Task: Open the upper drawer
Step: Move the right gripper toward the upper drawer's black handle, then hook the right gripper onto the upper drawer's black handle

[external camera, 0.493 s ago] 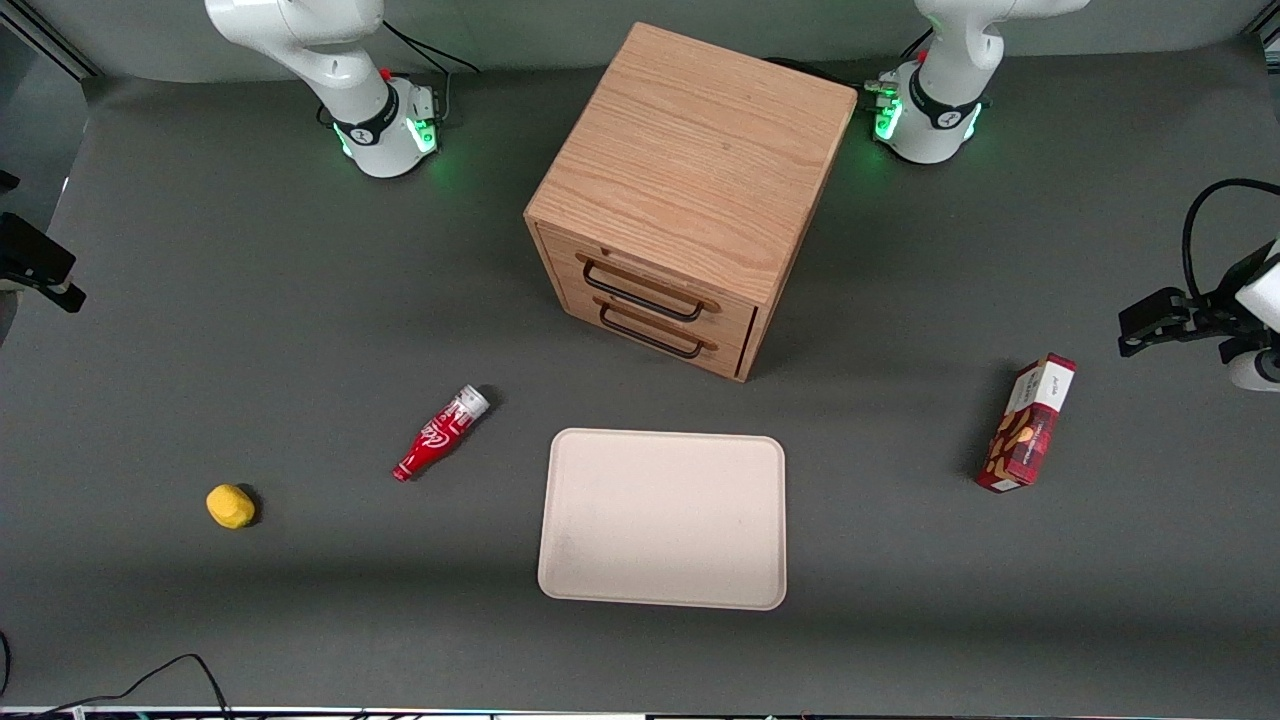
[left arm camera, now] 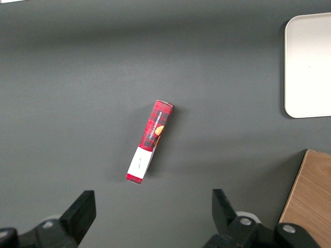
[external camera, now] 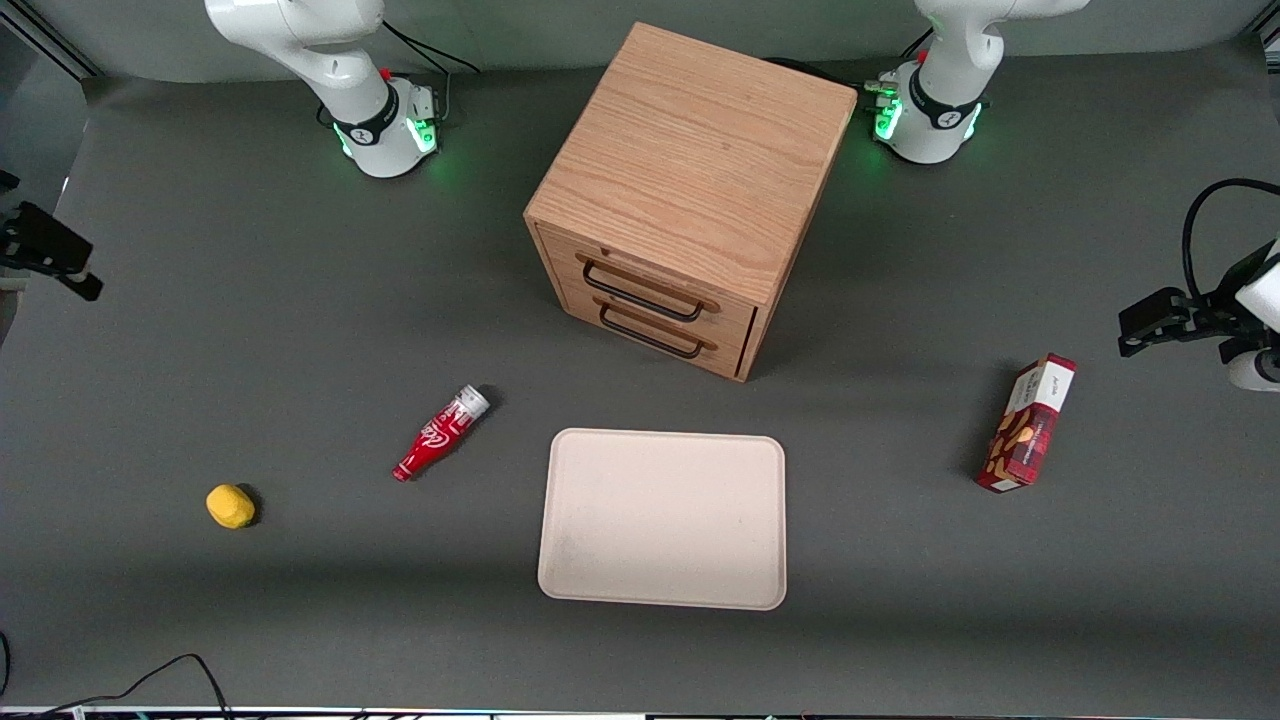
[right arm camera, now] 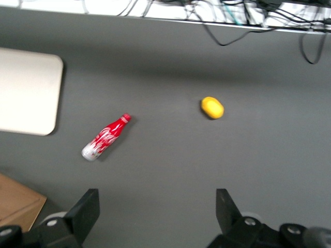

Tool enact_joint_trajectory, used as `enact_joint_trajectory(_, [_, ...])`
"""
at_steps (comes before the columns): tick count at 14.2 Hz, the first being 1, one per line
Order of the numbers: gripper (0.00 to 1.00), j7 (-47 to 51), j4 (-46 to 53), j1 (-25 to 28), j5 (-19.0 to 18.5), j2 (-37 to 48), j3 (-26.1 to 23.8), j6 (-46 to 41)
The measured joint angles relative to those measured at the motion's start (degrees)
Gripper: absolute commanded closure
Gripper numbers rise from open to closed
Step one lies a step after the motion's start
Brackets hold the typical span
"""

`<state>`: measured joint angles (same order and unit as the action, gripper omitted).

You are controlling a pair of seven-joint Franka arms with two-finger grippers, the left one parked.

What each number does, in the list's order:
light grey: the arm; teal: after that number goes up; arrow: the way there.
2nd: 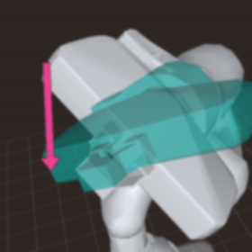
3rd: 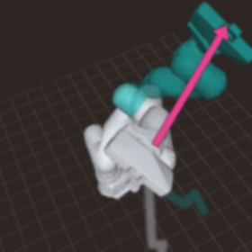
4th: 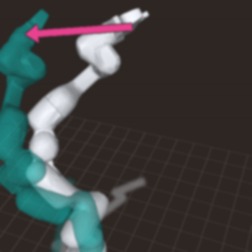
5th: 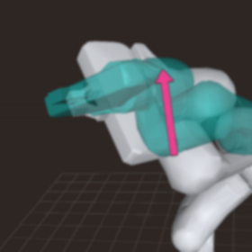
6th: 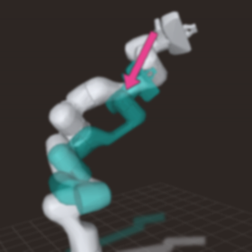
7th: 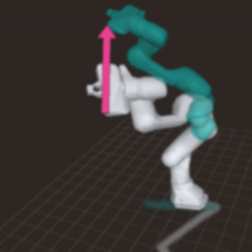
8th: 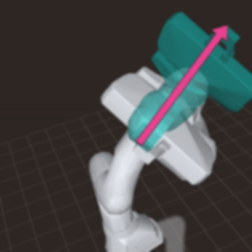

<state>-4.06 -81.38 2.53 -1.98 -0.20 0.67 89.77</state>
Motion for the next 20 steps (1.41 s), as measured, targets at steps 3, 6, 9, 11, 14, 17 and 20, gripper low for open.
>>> enact_joint_trajectory(3, [0.00, -4.5, 1.5, 0.4, 0.0, -1.4, -8.3, -1.1])
enact_joint_trajectory(6, [0.00, -8.0, 3.8, 0.7, -0.2, -4.7, -16.4, -1.1])
enact_joint_trajectory(9, [0.00, -12.6, 7.2, 2.4, -2.3, -10.3, -23.5, -1.0])
enact_joint_trajectory(11, [0.00, -15.2, 9.1, 5.2, -2.7, -14.5, -25.3, -1.0])
enact_joint_trajectory(14, [0.00, -18.5, 10.2, 6.8, -2.7, -20.1, -29.1, -1.0])
enact_joint_trajectory(17, [0.00, -18.3, 10.5, 6.9, 0.4, -24.9, -32.0, 1.6])
enact_joint_trajectory(20, [0.00, -16.8, 10.7, 7.0, 2.8, -27.9, -32.6, 5.6])
